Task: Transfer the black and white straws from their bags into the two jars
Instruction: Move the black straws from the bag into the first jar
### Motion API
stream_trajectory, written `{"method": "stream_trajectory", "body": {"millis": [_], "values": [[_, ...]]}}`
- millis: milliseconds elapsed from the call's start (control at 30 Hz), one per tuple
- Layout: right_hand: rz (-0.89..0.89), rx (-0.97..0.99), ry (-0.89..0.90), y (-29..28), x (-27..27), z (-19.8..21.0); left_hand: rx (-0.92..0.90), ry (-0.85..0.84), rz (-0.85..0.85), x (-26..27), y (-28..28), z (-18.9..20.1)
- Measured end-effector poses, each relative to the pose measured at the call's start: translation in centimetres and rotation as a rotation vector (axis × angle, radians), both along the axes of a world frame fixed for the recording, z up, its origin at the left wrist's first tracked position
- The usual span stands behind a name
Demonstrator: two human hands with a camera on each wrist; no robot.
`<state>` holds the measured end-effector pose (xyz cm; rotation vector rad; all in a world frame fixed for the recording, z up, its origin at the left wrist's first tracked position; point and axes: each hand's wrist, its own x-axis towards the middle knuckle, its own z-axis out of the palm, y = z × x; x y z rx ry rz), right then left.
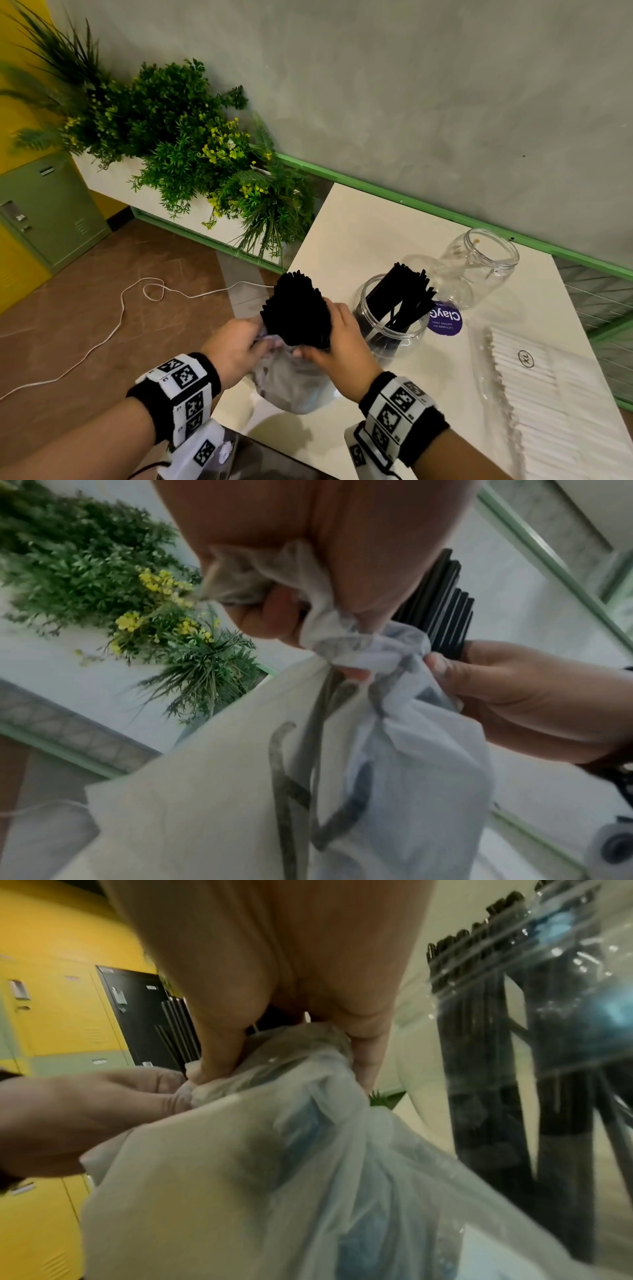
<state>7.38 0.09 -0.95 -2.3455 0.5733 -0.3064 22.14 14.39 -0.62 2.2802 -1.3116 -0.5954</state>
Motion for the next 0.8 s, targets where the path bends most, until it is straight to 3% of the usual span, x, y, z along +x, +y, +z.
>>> {"method": "stream_trajectory", "body": {"millis": [100,200,400,633,800], "values": [[0.014,-0.114,-0.014,-0.4,0.1,1.2,-0.077,0.048,0.085,-0.1,-0.1,-0.1],[0.008,-0.068,0.027,-0.9,0.1,1.3,-0.117,0.129,0.091,0.0,-0.3,0.5],[0.006,-0.104,0.119,-0.9,-0.5,0.6,-0.064,0.247,0.108,-0.1,-0.2,1.1],[-0.067,-0.096,-0.053,-1.0,-0.6,0.5,-0.101,0.354,0.123,0.2,-0.3,0.9],[-0.035,0.079,-0.200,-0.8,-0.6,1.6,-0.077,0.309,0.095,0.5,-0.7,0.7]]}}
